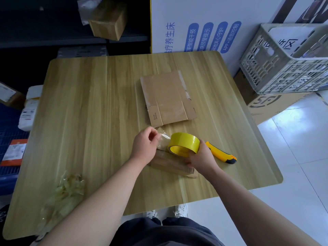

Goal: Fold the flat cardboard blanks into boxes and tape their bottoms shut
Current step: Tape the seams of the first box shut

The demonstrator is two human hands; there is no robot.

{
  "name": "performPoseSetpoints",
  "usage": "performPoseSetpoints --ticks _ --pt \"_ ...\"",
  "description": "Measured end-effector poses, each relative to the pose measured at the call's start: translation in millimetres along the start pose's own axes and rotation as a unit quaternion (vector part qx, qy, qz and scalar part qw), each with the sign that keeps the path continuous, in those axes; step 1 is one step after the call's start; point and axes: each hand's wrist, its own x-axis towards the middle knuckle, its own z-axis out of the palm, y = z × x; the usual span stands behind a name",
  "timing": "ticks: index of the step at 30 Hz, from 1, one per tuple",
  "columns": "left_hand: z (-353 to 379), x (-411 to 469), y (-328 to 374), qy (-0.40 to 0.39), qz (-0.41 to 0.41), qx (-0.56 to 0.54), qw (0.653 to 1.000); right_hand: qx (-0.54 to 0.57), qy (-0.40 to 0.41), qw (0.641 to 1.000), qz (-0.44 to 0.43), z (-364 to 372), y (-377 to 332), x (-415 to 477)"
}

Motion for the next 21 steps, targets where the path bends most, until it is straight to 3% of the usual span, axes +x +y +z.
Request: performPoseSetpoints --ticks 5,10,21 --pt "-6 -9 -3 0.0 -0.086 -0.134 0.987 -0.011 -0.017 1.0 -0.021 -1 -2 0" --pt "-3 -28 -26 0.031 -0.171 -0.154 0.973 -0.077 -0.02 0.996 -0.037 -8 -2 -6" --pt "0 -19 -45 -0.011 -0.233 -0.182 0.955 -0.131 -0.036 0.987 -0.082 -9 -6 -16"
